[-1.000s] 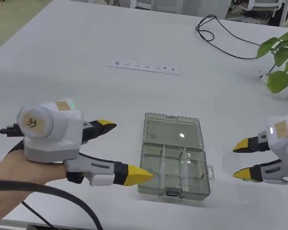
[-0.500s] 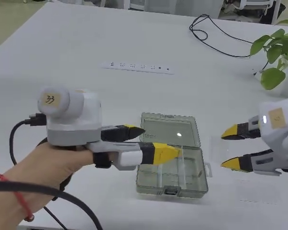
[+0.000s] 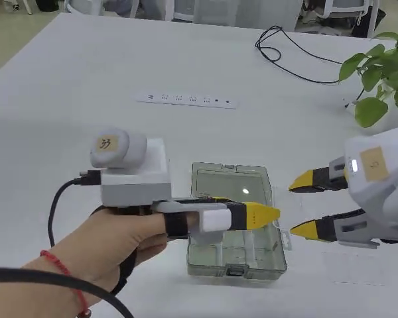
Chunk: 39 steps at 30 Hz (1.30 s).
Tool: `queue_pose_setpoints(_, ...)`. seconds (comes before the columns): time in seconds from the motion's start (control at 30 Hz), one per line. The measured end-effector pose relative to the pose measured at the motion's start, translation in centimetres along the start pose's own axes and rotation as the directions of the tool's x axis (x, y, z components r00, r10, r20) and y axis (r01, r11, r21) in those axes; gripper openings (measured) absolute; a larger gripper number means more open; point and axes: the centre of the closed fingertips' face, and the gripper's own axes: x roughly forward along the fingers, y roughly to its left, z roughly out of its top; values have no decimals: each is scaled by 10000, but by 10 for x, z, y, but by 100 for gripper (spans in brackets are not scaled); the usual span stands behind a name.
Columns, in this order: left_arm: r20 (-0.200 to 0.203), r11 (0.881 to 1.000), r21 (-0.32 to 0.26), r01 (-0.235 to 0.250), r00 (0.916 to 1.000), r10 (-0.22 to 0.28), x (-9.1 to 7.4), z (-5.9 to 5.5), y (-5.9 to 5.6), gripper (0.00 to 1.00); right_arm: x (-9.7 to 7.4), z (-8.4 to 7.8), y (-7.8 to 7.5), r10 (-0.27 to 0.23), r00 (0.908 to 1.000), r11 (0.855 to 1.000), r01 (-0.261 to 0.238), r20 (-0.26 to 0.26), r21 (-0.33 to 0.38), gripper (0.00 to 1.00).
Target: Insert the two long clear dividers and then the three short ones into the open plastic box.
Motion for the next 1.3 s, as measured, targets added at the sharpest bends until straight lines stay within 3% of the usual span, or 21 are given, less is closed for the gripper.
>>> queue_pose_setpoints(0.23,-70,9975,-663,260,9996,-265,12,-5,-6,34,-3,12,3,-6,10000,10000,6,85,-68,33)
queue_pose_setpoints(0.9,-402,9940,-843,691,9965,-727,19,-15,-13,0,-4,20,7,104,9999,9999,-104,107,-24,33)
queue_pose_setpoints(1.3,-387,9935,-922,663,9968,-701,20,-15,-13,0,-3,20,8,62,10000,9999,-62,69,-86,33)
